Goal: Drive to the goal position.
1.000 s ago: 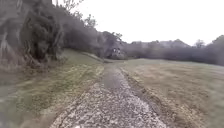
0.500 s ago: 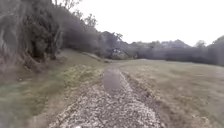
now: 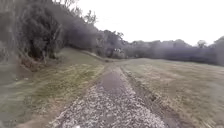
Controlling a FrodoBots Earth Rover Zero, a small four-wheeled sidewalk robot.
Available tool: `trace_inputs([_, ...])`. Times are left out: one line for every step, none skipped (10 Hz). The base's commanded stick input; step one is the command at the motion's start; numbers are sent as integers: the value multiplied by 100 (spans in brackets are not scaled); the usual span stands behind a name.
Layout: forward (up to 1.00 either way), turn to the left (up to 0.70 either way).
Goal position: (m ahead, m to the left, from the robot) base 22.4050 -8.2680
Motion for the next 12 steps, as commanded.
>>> trace_inputs([45, 0])
trace_inputs([45, 0])
trace_inputs([45, 0])
trace_inputs([45, 0])
trace_inputs([45, 0])
trace_inputs([45, 0])
trace_inputs([45, 0])
trace_inputs([45, 0])
trace_inputs([45, 0])
trace_inputs([45, 0])
trace_inputs([45, 0])
trace_inputs([45, 0])
